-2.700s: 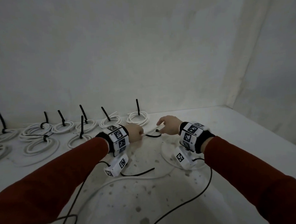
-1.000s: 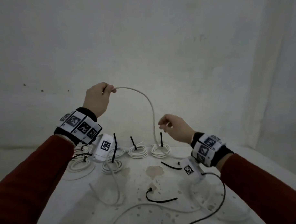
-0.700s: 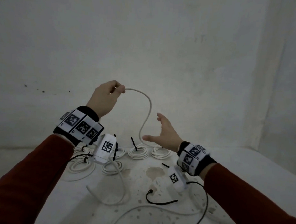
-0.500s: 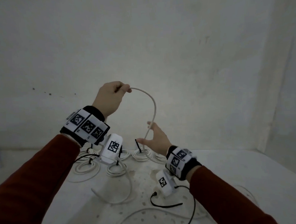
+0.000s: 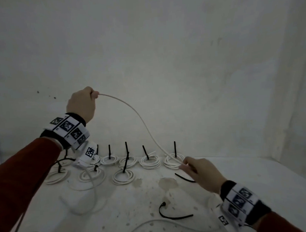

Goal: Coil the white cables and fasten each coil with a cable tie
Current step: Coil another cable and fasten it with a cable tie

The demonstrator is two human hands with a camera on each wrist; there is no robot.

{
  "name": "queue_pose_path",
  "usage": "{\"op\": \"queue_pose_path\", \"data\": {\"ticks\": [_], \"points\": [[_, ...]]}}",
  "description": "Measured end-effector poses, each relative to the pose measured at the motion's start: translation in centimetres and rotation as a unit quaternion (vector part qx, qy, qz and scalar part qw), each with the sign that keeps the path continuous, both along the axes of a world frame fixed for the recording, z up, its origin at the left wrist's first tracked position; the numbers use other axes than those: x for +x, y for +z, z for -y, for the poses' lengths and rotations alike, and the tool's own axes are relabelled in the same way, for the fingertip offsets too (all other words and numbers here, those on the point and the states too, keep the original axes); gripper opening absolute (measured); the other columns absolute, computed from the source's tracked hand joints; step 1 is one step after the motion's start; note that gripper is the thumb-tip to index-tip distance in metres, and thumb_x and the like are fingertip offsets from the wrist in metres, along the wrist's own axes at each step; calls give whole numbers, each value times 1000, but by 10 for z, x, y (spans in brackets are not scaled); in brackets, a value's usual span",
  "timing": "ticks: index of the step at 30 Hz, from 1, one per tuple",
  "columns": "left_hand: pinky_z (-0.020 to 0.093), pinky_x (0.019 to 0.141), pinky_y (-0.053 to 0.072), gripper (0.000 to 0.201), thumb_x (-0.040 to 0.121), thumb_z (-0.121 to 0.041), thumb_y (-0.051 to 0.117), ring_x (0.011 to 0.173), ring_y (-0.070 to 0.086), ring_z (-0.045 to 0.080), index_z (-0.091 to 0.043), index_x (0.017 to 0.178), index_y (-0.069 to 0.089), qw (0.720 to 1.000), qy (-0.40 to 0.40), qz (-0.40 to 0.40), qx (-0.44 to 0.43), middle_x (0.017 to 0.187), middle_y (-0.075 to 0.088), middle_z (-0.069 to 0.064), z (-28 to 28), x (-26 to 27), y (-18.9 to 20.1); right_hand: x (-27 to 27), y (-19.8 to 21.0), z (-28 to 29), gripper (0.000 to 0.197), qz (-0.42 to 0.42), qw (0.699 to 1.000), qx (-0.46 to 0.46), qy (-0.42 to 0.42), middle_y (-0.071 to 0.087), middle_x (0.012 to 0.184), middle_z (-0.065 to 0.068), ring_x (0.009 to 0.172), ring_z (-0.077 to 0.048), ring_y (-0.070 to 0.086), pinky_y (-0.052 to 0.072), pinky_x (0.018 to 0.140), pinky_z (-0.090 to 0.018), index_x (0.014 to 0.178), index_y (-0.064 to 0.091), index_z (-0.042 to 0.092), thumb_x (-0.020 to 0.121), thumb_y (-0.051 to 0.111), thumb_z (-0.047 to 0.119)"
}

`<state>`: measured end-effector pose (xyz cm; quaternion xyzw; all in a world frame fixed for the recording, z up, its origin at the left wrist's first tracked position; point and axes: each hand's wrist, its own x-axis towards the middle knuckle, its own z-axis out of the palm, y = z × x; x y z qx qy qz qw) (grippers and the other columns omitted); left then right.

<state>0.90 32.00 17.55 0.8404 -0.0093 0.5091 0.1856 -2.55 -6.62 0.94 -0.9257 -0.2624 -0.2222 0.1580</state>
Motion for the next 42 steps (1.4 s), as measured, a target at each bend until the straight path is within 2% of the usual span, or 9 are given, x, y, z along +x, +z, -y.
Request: {"op": "queue_pose_path", "data": {"ticks": [7, 11, 14, 19, 22, 25, 28, 34, 42], "points": [[40, 60, 41, 35, 101, -28, 35, 68, 49, 33, -1, 95, 57, 992, 79, -96, -23, 87, 59, 26, -2, 23, -22, -32, 55, 23, 45, -33, 976, 201, 81, 32, 51, 8, 46, -7, 28, 24, 48, -19, 60, 42, 20, 96, 45, 46], [35, 57, 35, 28, 101, -21, 34, 65, 47, 29, -3, 91, 54, 986, 70, -151, 25, 85, 60, 24, 7, 34, -40, -45, 83, 14, 34, -291, 719, 577, 256, 22, 52, 4, 46, -11, 18, 24, 47, -23, 63, 52, 14, 95, 43, 24], [31, 57, 31, 26, 101, -17, 34, 65, 46, 24, -7, 102, 58, 977, 20, -196, 85, 82, 55, 13, 17, 33, -57, -47, 107, 9, 28, -323, 542, 688, 359, 29, 55, 4, 49, -11, 27, 32, 50, -22, 77, 60, 11, 92, 37, 18], [30, 70, 44, 35, 100, -40, 30, 87, 58, 20, -28, 120, 56, 945, -53, -243, 212, 102, 61, 0, 41, 11, -80, -38, 143, -2, 23, -201, 461, 759, 413, 59, 72, 2, 61, -11, 56, 53, 64, -24, 90, 67, 10, 93, 44, 15], [26, 47, 43, 13, 93, -34, 54, 61, 53, 11, -32, 105, 58, 927, -92, -154, 329, 82, 60, -9, 58, -12, -92, -28, 154, -4, 17, -110, 486, 775, 389, 70, 79, -3, 70, -14, 68, 57, 71, -26, 80, 71, 10, 83, 54, 12], [10, 40, 8, 30, 75, -26, 77, 45, 42, 6, -36, 87, 51, 904, -134, -122, 388, 65, 51, -16, 67, -35, -97, -8, 153, -3, 9, -9, 600, 733, 320, 73, 83, -6, 77, -19, 70, 56, 75, -28, 92, 60, 4, 92, 51, 4], [7, 45, 8, 6, 85, -33, 50, 54, 45, 2, -36, 90, 48, 901, -188, -54, 388, 70, 48, -17, 69, -52, -95, 9, 145, -2, 14, 103, 753, 619, 199, 72, 88, -11, 81, -21, 70, 55, 77, -29, 91, 55, 7, 97, 47, -3], [18, 50, 37, 35, 99, -46, 19, 69, 43, 7, -29, 97, 50, 896, -275, -28, 347, 77, 51, -13, 62, -62, -86, 10, 125, 1, 13, 104, 981, 154, 51, 69, 94, 1, 77, -16, 66, 53, 75, -30, 93, 46, 17, 98, 42, 6], [14, 54, 34, 18, 88, -22, 33, 63, 45, 5, -23, 97, 49, 930, -243, -7, 276, 74, 55, -5, 53, -58, -66, -25, 120, -15, 16, -69, 990, -86, 84, 64, 88, 11, 73, -3, 56, 41, 67, -15, 100, 56, 16, 101, 40, 17]]}}
